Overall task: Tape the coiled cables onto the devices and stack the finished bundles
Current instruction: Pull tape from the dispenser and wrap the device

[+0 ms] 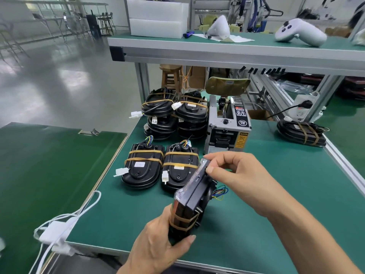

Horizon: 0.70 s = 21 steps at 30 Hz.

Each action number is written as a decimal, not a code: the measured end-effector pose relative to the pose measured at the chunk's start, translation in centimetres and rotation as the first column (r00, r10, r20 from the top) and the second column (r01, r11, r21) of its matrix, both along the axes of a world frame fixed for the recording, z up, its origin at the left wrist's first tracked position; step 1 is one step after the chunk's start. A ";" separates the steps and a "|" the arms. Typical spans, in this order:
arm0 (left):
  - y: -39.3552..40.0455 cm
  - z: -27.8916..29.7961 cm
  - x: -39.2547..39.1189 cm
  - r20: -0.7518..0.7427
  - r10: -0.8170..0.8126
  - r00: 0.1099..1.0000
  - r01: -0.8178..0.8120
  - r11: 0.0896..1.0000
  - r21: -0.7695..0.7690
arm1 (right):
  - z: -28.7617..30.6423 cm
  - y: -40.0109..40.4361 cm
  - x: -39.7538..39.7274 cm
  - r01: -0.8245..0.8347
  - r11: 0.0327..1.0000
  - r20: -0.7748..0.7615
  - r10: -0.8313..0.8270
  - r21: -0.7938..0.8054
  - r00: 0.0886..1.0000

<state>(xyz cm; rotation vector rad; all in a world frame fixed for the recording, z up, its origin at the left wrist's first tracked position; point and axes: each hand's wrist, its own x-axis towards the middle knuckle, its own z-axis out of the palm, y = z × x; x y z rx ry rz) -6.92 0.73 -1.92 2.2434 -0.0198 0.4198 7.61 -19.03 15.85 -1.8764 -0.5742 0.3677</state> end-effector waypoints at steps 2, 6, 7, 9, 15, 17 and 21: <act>0.0 0.0 0.0 -0.009 0.011 1.000 -0.011 1.000 -0.013 | -0.4 0.1 -1.0 0.005 1.000 0.009 -0.005 0.000 1.000; 0.0 0.0 0.0 -0.021 0.013 1.000 -0.013 0.999 -0.031 | -0.8 0.4 -2.1 0.024 0.999 0.024 -0.024 0.023 0.999; 0.0 0.0 0.0 -0.020 0.011 1.000 -0.012 0.999 -0.031 | -0.8 0.4 -2.2 0.032 0.999 0.026 -0.032 0.014 0.999; 0.0 0.1 0.0 -0.016 0.009 1.000 -0.010 1.000 -0.023 | -0.8 0.5 -2.3 0.048 0.999 0.032 -0.048 -0.002 0.998; -0.1 0.3 -0.1 -0.001 0.016 1.000 -0.016 1.000 -0.006 | -0.8 0.9 -2.6 0.120 0.992 0.071 -0.118 -0.022 0.990; -0.2 0.4 -0.1 0.004 0.011 1.000 -0.011 1.000 -0.009 | -0.7 1.1 -2.8 0.134 0.990 0.078 -0.131 -0.034 0.988; -0.2 0.5 0.0 0.005 0.017 1.000 -0.017 1.000 -0.010 | -0.5 1.2 -2.9 0.145 0.989 0.099 -0.141 -0.041 0.985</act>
